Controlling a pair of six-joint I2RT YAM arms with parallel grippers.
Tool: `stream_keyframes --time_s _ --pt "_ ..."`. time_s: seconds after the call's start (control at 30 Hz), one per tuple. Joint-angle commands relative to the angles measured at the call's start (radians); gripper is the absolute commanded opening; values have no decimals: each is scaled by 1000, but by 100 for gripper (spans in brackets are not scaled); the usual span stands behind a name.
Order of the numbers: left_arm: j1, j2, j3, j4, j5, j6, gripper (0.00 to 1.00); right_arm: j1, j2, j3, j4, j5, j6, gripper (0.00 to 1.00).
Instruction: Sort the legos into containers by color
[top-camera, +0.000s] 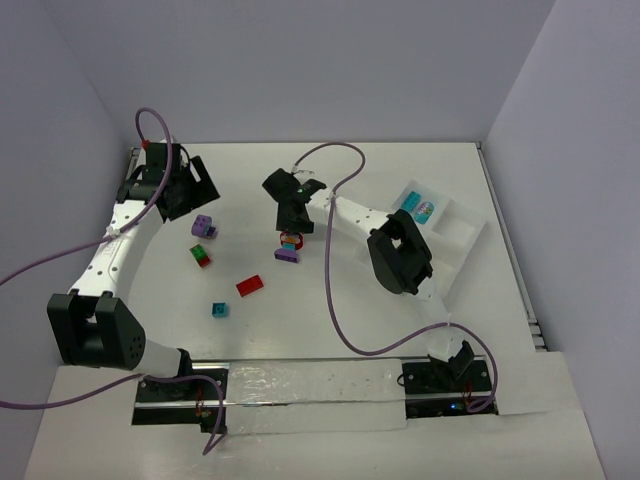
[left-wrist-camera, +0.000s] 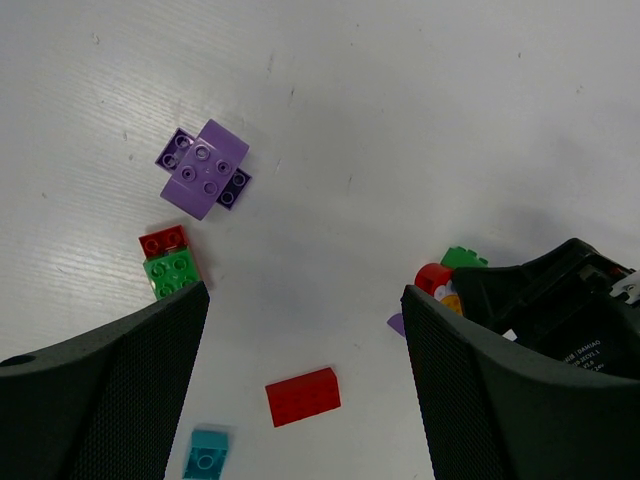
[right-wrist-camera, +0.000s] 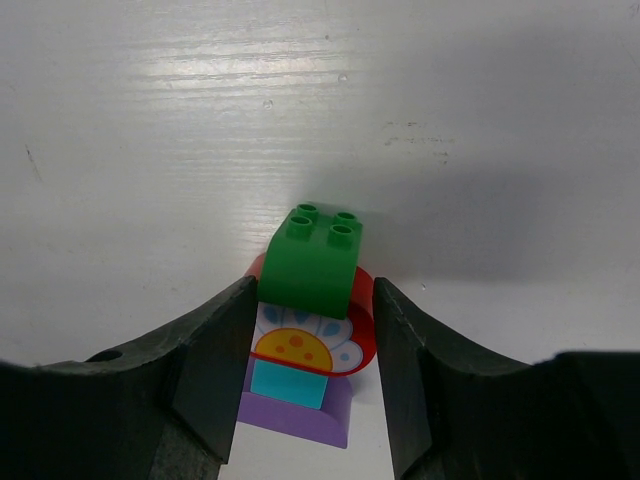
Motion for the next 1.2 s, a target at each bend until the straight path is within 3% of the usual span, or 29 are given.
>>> stream_keyframes --time_s 0.0,0.17,0.53,0.7,0.97,1.0,1.07,1.17 --pt "5 1 24 -4 7 14 86 -6 24 48 9 18 10 56" --pt "5 2 29 -9 2 20 86 -17 28 62 21 -11 17 71" --pt "5 26 53 -17 -12 44 86 -25 29 41 42 26 40 60" --pt "5 29 40 -14 0 41 86 -29 46 63 47 28 24 41" --pt "5 61 50 -20 17 54 86 -29 26 15 61 -20 8 37" --pt "5 65 51 -17 27 47 86 -29 17 6 60 -19 5 24" --pt "2 63 44 -6 47 40 86 -28 0 -6 62 -16 0 10" --pt "-3 29 -13 56 175 22 86 -29 -42 -26 80 -19 -19 0"
